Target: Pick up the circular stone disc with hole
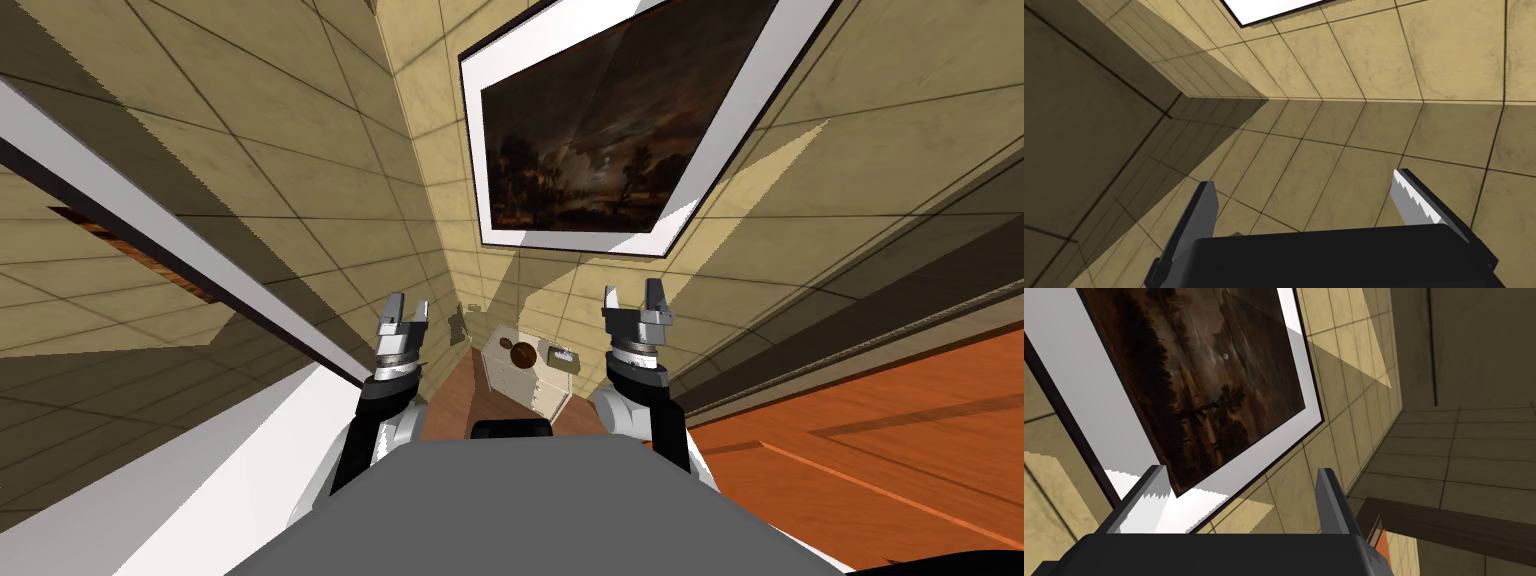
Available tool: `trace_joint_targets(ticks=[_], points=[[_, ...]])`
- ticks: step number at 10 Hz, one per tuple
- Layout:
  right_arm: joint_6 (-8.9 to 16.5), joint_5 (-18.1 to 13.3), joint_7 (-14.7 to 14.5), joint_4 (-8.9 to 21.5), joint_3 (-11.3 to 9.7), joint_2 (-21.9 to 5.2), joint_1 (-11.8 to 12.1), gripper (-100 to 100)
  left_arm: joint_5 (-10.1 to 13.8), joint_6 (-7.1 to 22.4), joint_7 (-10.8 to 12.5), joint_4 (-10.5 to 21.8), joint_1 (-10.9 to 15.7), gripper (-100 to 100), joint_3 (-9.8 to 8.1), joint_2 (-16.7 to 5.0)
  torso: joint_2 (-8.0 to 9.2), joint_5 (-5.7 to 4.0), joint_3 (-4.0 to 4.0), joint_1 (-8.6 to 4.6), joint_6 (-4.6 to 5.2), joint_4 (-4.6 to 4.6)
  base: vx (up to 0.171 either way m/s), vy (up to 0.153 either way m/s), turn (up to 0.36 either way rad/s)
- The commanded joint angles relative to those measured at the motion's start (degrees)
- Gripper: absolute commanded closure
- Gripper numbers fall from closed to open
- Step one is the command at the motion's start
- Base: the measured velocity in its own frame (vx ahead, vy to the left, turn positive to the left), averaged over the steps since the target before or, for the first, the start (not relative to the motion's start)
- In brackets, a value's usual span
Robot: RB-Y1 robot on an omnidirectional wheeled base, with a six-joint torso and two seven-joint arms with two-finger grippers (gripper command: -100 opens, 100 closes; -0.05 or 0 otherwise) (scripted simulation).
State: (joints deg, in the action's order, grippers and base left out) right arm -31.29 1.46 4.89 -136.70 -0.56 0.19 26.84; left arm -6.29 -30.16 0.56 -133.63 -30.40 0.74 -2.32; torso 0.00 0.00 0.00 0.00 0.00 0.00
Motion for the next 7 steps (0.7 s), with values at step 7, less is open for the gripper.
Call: trace_joint_targets(ticks=[7], points=[[0.0, 0.0, 0.0, 0.0, 0.0, 0.0, 0.0, 0, -1.3, 10.7, 0.4, 7.2, 7.0, -100, -4.81, -4.7, 0.05, -0.02, 0.03, -0.06, -0.01, 0.01, -0.015, -0.018, -0.127]])
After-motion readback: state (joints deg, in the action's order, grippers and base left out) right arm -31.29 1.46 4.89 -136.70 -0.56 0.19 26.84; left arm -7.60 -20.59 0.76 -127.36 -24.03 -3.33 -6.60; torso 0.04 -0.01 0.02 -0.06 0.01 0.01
